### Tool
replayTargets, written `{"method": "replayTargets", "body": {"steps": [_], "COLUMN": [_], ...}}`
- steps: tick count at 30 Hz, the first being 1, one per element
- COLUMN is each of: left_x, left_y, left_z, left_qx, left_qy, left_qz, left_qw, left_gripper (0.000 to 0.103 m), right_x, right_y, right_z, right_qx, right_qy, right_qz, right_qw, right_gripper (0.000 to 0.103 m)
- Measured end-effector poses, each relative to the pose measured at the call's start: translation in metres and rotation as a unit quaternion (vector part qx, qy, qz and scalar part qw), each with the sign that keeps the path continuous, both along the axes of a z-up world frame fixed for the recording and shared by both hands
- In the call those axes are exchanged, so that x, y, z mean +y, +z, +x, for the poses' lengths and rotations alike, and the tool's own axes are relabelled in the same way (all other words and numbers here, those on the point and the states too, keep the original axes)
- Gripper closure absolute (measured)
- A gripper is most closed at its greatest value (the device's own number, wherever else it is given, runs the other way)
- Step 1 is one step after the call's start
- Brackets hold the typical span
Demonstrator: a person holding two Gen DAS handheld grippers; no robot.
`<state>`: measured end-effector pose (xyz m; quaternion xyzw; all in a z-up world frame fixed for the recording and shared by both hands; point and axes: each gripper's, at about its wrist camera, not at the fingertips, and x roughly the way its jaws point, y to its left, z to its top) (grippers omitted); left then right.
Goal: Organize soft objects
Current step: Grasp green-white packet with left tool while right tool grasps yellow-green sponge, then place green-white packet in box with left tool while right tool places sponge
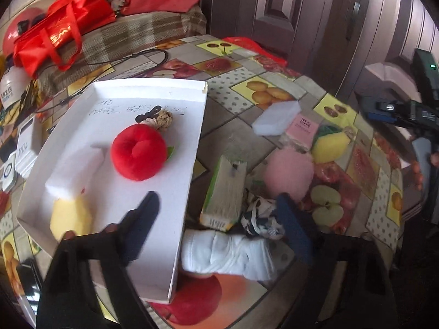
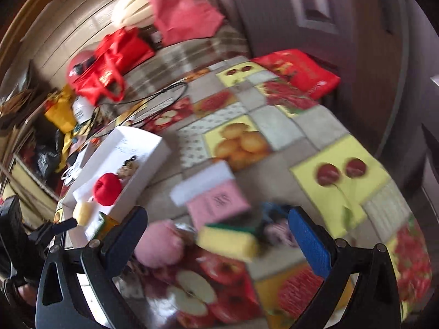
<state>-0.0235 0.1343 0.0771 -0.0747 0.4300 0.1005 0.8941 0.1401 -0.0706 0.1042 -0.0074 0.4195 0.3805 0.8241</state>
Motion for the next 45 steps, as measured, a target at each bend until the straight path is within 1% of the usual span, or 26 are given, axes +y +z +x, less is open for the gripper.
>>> {"method": "replayTargets", "body": {"steps": [1,2,4,6,7,8,9,10,11,12,13,14,16,18,21,26,27,30,31,32,33,35,38,40,42,45], "left_x": [0.002,0.003,0.007,0.006,0.005,0.002,0.0,-0.003,-0.001,0.003,0.005,0.005,0.004,0.004,0.003,-0.001,-0.003,-0.007,-0.007,-0.007,-0.007,-0.008,-0.008,-0.004,0.0,0.005], "left_y": [-0.002,-0.004,-0.008,-0.014,-0.019,-0.021,-0.021,-0.02,-0.019,-0.017,-0.015,-0.014,-0.012,-0.01,-0.007,-0.007,-0.006,0.0,0.002,0.005,0.01,0.021,0.038,0.048,0.054,0.059], "left_z": [0.005,0.01,0.015,0.019,0.022,0.023,0.023,0.024,0.023,0.022,0.019,0.016,0.011,0.007,0.001,-0.002,-0.002,-0.004,-0.006,-0.007,-0.009,-0.014,-0.023,-0.029,-0.034,-0.04], "left_qx": [0.007,0.011,0.016,0.03,0.039,0.043,0.044,0.045,0.044,0.039,0.035,0.033,0.032,0.027,0.02,0.02,0.018,0.009,0.004,-0.001,-0.008,-0.023,-0.046,-0.058,-0.063,-0.058], "left_qy": [0.002,0.006,0.008,0.006,0.002,0.002,0.002,0.004,0.006,0.007,0.014,0.016,0.02,0.024,0.028,0.028,0.027,0.029,0.03,0.032,0.033,0.036,0.047,0.063,0.085,0.114], "left_qz": [0.003,0.0,-0.01,-0.007,-0.006,0.003,0.019,0.028,0.022,0.003,-0.004,-0.002,0.001,-0.003,-0.011,-0.017,-0.017,-0.019,-0.021,-0.024,-0.026,-0.029,-0.028,-0.025,-0.021,-0.013], "left_qw": [1.0,0.9999,0.9998,0.9995,0.9992,0.9991,0.9989,0.9986,0.9988,0.9992,0.9993,0.9993,0.9993,0.9993,0.9993,0.9993,0.9993,0.9994,0.9993,0.9992,0.9991,0.9987,0.9974,0.996,0.9942,0.9917], "left_gripper": [0.031,0.032,0.033,0.034,0.042,0.046,0.052,0.07,0.08,0.08,0.08,0.08,0.08,0.08,0.08,0.08,0.08,0.08,0.08,0.08,0.08,0.08,0.08,0.08,0.08,0.08], "right_x": [-0.007,-0.014,-0.027,-0.036,-0.037,-0.036,-0.032,-0.031,-0.025,-0.02,-0.013,-0.006,0.012,0.029,0.041,0.048,0.048,0.044,0.042,0.039,0.037,0.029,0.018,0.011,0.003,-0.006], "right_y": [0.0,0.001,-0.002,-0.008,-0.012,-0.016,-0.022,-0.026,-0.03,-0.032,-0.032,-0.032,-0.033,-0.038,-0.049,-0.062,-0.063,-0.066,-0.065,-0.063,-0.062,-0.052,-0.032,-0.015,0.002,0.026], "right_z": [0.0,0.001,0.001,0.002,0.003,0.004,0.005,0.004,0.002,-0.001,-0.005,-0.008,-0.014,-0.014,-0.008,-0.011,-0.014,-0.023,-0.024,-0.024,-0.024,-0.028,-0.033,-0.035,-0.035,-0.035], "right_qx": [0.001,0.001,0.0,0.0,0.003,0.009,0.014,0.015,0.014,0.01,-0.001,-0.01,-0.039,-0.059,-0.047,-0.054,-0.056,-0.069,-0.068,-0.058,-0.052,-0.055,-0.059,-0.067,-0.071,-0.075], "right_qy": [-0.006,-0.013,-0.022,-0.021,-0.018,-0.015,-0.009,-0.003,0.008,0.018,0.032,0.046,0.079,0.107,0.139,0.182,0.188,0.203,0.204,0.206,0.206,0.199,0.186,0.172,0.155,0.129], "right_qz": [0.002,0.004,0.002,-0.007,-0.011,-0.018,-0.027,-0.029,-0.032,-0.035,-0.037,-0.041,-0.064,-0.091,-0.104,-0.14,-0.142,-0.161,-0.159,-0.15,-0.142,-0.122,-0.091,-0.065,-0.039,0.003], "right_qw": [1.0,1.0,1.0,1.0,1.0,1.0,0.999,0.999,0.999,0.999,0.999,0.998,0.994,0.988,0.984,0.972,0.97,0.963,0.964,0.965,0.967,0.971,0.976,0.981,0.985,0.989], "right_gripper": [0.0,0.0,0.0,0.001,0.001,0.001,0.001,0.001,0.001,0.003,0.004,0.008,0.016,0.034,0.036,0.036,0.041,0.052,0.054,0.059,0.06,0.061,0.062,0.062,0.062,0.062]}}
